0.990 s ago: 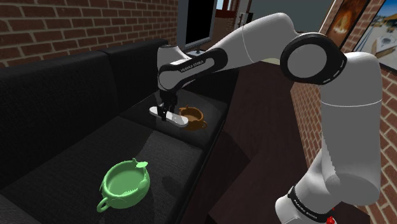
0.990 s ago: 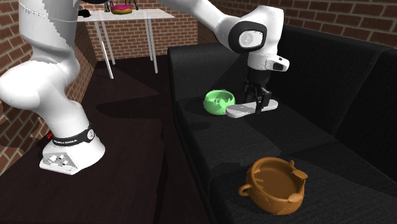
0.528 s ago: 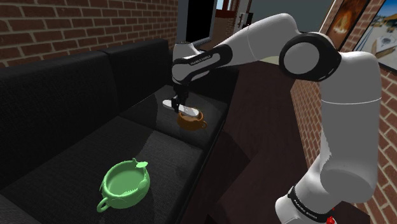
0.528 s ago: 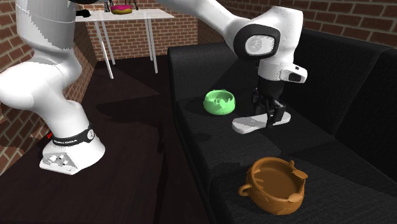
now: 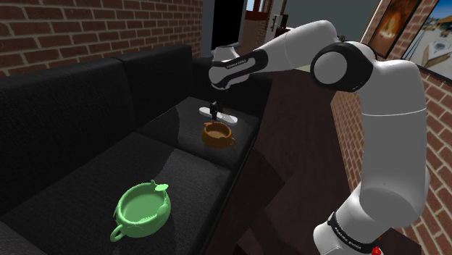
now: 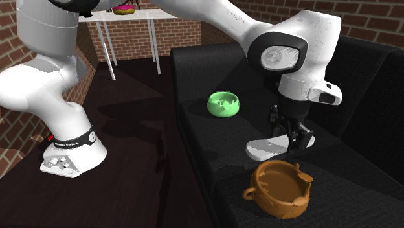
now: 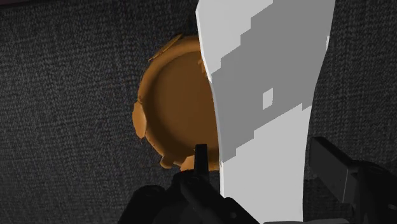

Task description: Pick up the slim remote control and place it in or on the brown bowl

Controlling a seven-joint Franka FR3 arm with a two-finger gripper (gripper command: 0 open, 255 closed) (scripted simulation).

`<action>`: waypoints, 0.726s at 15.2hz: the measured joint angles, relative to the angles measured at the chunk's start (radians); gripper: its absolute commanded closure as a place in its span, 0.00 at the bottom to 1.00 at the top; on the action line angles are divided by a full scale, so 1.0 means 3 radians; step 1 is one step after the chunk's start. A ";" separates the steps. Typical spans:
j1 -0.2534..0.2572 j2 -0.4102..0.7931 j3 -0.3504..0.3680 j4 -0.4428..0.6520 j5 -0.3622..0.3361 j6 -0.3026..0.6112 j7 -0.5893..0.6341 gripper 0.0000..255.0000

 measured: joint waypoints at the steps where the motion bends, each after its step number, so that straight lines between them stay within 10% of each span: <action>1: -0.0048 0.0037 -0.0013 0.0064 0.0008 -0.0024 -0.0065 1.00; 11: -0.0132 0.0278 -0.0037 0.0083 0.0016 0.0199 -0.0172 1.00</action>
